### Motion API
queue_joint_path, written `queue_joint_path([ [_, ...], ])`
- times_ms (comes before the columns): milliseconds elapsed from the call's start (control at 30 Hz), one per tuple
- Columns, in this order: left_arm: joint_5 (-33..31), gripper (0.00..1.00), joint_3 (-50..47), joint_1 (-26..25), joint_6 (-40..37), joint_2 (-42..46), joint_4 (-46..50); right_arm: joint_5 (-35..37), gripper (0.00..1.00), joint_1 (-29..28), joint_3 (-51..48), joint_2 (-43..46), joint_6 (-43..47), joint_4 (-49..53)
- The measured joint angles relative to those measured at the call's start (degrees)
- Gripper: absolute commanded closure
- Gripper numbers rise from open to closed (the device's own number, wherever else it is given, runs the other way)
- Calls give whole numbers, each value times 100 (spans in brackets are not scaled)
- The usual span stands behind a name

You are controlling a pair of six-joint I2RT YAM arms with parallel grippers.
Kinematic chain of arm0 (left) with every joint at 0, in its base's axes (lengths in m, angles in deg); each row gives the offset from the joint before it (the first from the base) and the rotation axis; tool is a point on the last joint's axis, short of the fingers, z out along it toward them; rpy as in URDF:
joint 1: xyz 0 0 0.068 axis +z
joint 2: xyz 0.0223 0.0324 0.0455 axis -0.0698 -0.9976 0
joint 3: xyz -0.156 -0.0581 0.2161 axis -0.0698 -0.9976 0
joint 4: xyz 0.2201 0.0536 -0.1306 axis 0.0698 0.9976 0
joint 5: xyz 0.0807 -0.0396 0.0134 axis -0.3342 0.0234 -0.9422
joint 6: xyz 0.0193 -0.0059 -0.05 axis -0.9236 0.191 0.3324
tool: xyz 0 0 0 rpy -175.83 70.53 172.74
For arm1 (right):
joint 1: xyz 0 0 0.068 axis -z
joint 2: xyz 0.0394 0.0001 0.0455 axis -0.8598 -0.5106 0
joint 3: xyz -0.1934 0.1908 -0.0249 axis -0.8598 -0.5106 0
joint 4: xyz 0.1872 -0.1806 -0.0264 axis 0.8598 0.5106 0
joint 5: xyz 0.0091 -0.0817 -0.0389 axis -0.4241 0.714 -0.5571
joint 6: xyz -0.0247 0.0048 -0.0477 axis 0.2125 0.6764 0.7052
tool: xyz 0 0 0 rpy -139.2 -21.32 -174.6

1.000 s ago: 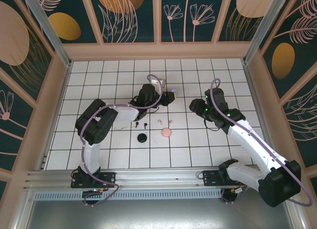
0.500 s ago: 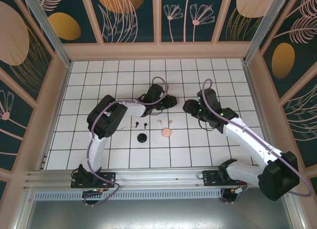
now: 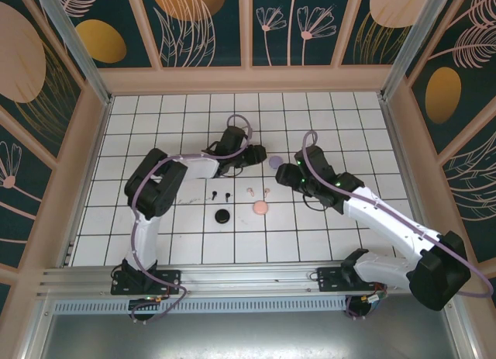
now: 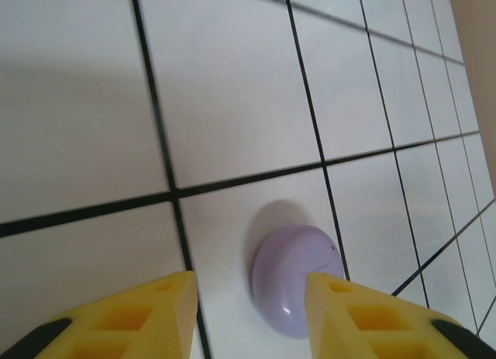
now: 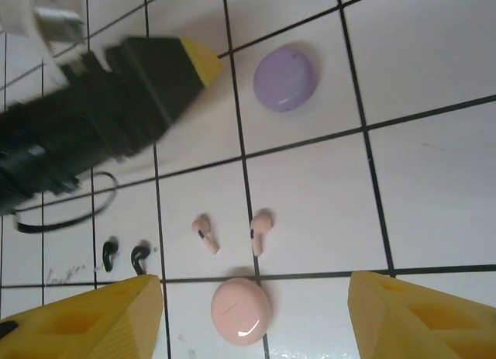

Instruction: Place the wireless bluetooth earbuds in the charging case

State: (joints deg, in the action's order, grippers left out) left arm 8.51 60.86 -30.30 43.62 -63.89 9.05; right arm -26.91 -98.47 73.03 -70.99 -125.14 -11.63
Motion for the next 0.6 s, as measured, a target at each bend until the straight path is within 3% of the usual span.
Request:
queue_joint_path([
  [233, -479, 55, -321, 201, -697, 1591, 166, -48, 34, -654, 7, -774, 352, 28],
  [367, -855, 47, -433, 201, -1152, 2516, 203, -46, 34, -1012, 164, -1547, 713, 107],
  [467, -1143, 30, -573, 208, -1451, 3071, 201, -7, 33, -1207, 411, -2079, 984, 160],
  [500, -1235, 21, -636, 208, -1547, 3226, 201, 13, 33, -1259, 518, -2247, 1080, 192],
  [533, -1338, 4, -717, 208, -1637, 3383, 201, 33, 33, -1296, 629, -2398, 1174, 229],
  [600, -1504, 1, -872, 214, -1727, 3615, 199, 101, 33, -1340, 815, -2640, 1320, 273],
])
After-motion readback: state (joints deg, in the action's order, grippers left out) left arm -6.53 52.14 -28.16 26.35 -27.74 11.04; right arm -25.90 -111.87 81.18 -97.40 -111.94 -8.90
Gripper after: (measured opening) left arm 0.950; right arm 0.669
